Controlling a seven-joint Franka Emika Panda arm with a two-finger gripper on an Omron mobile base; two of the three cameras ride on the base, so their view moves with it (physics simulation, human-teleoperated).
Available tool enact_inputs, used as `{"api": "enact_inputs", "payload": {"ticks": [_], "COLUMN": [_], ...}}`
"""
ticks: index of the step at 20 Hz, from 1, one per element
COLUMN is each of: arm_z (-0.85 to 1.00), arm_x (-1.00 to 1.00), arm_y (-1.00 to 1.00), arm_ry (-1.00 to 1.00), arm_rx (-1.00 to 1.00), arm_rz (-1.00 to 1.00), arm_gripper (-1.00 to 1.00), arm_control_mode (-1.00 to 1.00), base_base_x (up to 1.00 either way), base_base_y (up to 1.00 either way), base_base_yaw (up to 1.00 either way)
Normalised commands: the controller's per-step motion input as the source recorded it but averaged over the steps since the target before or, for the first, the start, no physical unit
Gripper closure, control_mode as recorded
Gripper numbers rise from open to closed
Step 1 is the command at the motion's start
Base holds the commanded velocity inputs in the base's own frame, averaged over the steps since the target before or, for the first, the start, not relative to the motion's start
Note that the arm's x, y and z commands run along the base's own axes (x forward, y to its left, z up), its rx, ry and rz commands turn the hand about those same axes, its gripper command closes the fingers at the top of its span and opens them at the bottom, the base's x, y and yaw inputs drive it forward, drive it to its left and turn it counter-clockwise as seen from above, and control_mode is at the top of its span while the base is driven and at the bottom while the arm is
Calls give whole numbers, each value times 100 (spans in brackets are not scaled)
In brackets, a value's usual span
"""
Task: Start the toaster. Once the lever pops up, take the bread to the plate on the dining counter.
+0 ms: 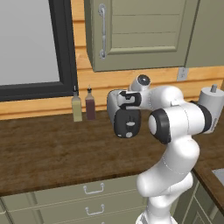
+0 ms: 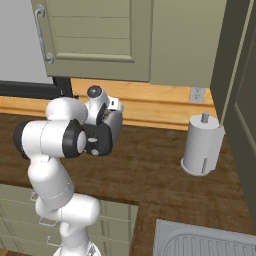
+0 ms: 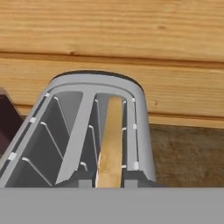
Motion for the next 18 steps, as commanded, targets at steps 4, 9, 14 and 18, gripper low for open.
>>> {"api": "enact_inputs", "payload": {"ticks": [4, 9, 14, 18], "arm_z": [0, 3, 9, 31], "arm_x": [-16, -16, -16, -8], "arm_y": [-10, -7, -6, -3], "arm_ry": [-12, -12, -2, 0], "arm_rx": [9, 6, 0, 0], "arm_rz": [0, 0, 0, 0], "arm_gripper": [100, 100, 100, 100], "arm_control_mode": [-100, -100, -100, -100], "base_base_x": [0, 0, 0, 0], "base_base_y": [0, 0, 0, 0], "base_base_yaw": [0, 0, 0, 0]}}
